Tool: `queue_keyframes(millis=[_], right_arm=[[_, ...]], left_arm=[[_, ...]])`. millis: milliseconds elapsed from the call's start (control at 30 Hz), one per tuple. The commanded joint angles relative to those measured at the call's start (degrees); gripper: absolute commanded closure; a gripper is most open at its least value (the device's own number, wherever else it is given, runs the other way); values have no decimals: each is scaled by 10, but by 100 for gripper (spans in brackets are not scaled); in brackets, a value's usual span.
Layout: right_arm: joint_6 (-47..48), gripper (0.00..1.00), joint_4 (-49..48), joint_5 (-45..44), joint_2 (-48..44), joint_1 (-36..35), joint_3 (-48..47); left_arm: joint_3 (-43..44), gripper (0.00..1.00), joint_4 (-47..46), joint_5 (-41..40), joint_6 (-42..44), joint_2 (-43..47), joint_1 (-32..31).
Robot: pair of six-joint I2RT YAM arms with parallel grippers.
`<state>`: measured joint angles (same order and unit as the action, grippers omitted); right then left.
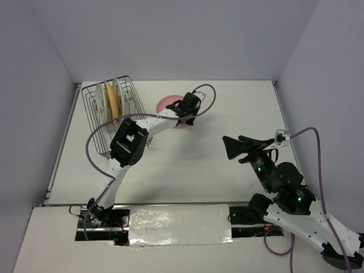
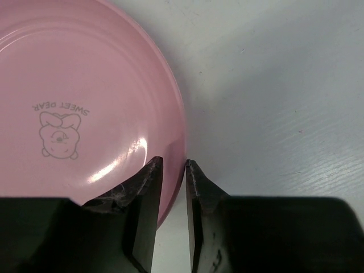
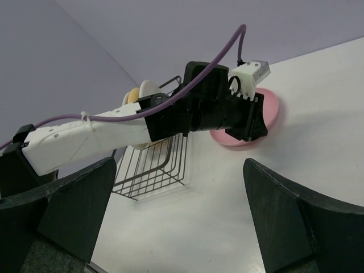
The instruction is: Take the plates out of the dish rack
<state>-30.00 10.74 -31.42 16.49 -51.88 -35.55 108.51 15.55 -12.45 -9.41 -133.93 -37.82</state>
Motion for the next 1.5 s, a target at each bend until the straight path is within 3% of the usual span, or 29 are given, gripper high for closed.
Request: queue_keyframes(millis=[0,167,267,433,600,700,1000,1167,1333,1467], right_arm=[[-1,0,-12,10,-9,-2,-7],[-1,0,-9,14,-3,-2,-10],[2,0,-8,13,2,-2,-14],[12,0,-18,23,7,-2,-10],[16,0,-19,44,21,-1,-17],[18,0,-18,47,26,-2,-18],[21,0,-22,54,28,-1,-15],[24,0,-27,50,26,-2,-12],[26,0,-26,45,35,-2,-14],[26,0,-27,51,39,-2,-14]], left_arm=[[3,65,-5,-11,-8,36,1],[-16,63,3,-34,-11,138,9],[16,60,37,-45,-19,186,30],[45,67,143,-91,-70,255,120],[-88,57,79,-35,-122,388,232],[-150,54,48,-20,-125,425,265],[-167,52,59,51,-123,412,311],[-132,52,100,18,-120,363,312],[-177,48,61,10,-119,354,312],[-163,47,73,-2,-119,336,314]])
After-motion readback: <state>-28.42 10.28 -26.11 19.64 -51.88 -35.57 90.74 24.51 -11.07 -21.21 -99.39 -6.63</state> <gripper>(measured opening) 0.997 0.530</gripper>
